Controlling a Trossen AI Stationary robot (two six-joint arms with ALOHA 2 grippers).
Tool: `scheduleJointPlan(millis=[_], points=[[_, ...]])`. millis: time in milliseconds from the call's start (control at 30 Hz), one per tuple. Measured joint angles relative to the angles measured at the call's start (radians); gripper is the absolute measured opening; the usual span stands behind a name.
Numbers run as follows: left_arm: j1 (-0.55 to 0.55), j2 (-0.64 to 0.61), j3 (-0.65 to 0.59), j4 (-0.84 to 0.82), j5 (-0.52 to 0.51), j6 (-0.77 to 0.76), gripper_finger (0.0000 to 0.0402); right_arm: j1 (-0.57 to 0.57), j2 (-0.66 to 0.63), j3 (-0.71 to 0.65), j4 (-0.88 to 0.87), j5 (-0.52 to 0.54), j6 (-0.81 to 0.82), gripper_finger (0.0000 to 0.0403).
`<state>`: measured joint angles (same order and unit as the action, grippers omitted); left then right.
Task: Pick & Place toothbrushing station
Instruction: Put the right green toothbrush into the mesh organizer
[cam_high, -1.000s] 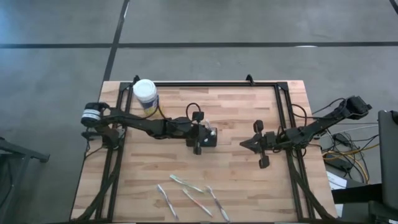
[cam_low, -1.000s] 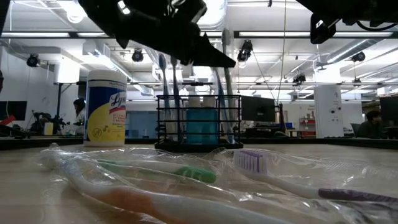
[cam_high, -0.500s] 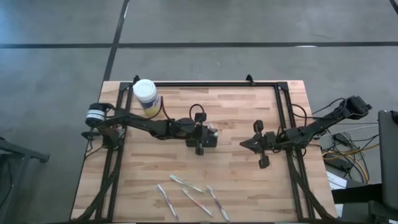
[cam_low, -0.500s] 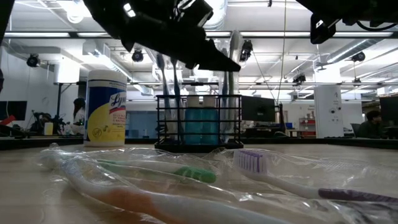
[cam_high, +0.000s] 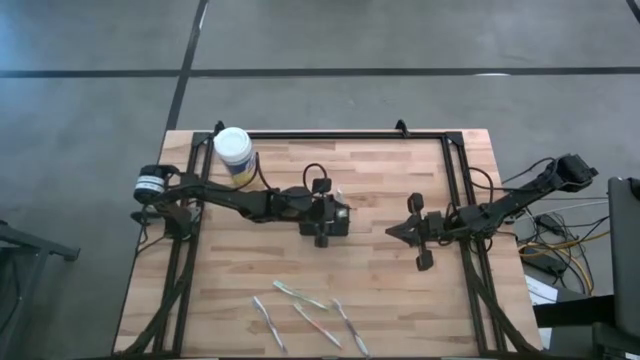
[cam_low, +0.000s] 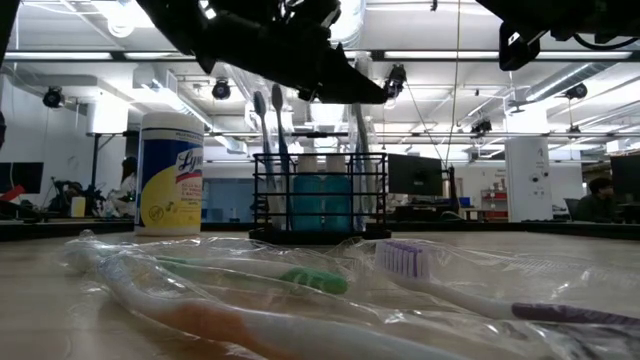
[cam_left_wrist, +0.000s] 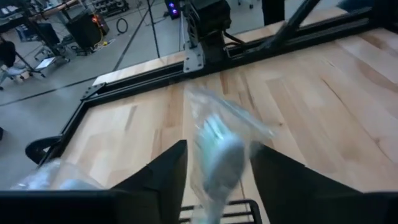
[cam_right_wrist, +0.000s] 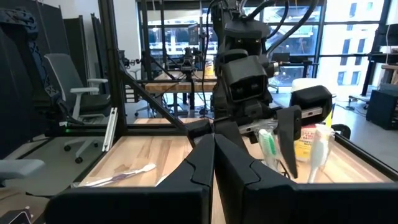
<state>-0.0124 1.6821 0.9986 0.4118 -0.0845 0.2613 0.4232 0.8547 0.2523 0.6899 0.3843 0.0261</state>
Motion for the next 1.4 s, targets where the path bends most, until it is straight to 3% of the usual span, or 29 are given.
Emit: scheduleJointPlan(millis=[267,533,867,1067,1200,1400], points=[[0.001,-0.006,0.044,-0.010,-0.015,-0.004,0.0204,0.000,0.000,0.000,0.000,0.000,0.000,0.0008],[0.000,-0.070,0.114,-0.142,-0.018,0.048,0.0204,0.000,0.000,0.000,-0.006,0.000,0.000,0.0008],[-0.007,-0.226,0.094,-0.250,-0.010,-0.003,0.0204,0.000,0.000,0.000,-0.016,0.000,0.001,0.0008],[-0.022,-0.243,0.081,-0.341,-0.007,-0.060,0.0202,0.000,0.000,0.000,-0.014,0.000,0.000,0.0008],[-0.050,-0.226,0.074,-0.338,-0.007,-0.018,0.0166,0.000,0.000,0.000,-0.002,0.000,0.000,0.0008],[-0.062,-0.209,0.074,-0.307,-0.030,0.034,0.0040,0.000,0.000,0.000,-0.003,0.000,0.000,0.0008]])
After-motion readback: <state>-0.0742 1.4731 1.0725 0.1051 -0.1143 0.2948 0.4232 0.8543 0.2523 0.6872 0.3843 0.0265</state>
